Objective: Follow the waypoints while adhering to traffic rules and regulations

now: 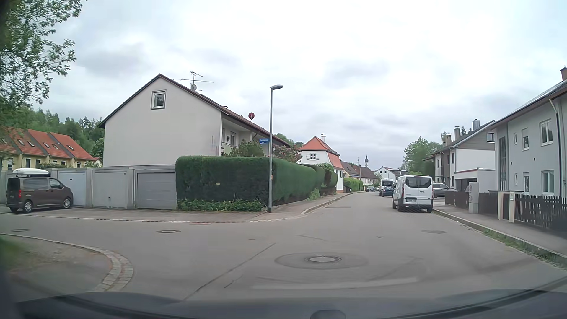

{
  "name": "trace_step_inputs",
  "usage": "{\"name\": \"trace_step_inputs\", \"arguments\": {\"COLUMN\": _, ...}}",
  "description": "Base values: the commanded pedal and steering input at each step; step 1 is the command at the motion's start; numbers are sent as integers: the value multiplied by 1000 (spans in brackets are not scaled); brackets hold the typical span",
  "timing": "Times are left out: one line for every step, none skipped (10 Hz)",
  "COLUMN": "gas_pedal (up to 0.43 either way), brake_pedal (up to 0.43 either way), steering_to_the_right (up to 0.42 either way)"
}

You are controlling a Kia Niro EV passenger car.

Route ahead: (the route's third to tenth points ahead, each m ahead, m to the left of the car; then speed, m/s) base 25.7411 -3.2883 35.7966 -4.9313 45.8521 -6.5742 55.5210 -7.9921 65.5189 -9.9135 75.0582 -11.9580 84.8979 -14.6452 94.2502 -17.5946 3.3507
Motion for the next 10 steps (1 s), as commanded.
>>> {"name": "trace_step_inputs", "arguments": {"gas_pedal": 157, "brake_pedal": 0, "steering_to_the_right": 244}}
{"name": "trace_step_inputs", "arguments": {"gas_pedal": 150, "brake_pedal": 0, "steering_to_the_right": 241}}
{"name": "trace_step_inputs", "arguments": {"gas_pedal": 138, "brake_pedal": 0, "steering_to_the_right": 236}}
{"name": "trace_step_inputs", "arguments": {"gas_pedal": 110, "brake_pedal": 0, "steering_to_the_right": 217}}
{"name": "trace_step_inputs", "arguments": {"gas_pedal": 87, "brake_pedal": 0, "steering_to_the_right": 198}}
{"name": "trace_step_inputs", "arguments": {"gas_pedal": 87, "brake_pedal": 0, "steering_to_the_right": 183}}
{"name": "trace_step_inputs", "arguments": {"gas_pedal": 87, "brake_pedal": 0, "steering_to_the_right": 176}}
{"name": "trace_step_inputs", "arguments": {"gas_pedal": 87, "brake_pedal": 0, "steering_to_the_right": 164}}
{"name": "trace_step_inputs", "arguments": {"gas_pedal": 87, "brake_pedal": 0, "steering_to_the_right": 142}}
{"name": "trace_step_inputs", "arguments": {"gas_pedal": 87, "brake_pedal": 0, "steering_to_the_right": 121}}
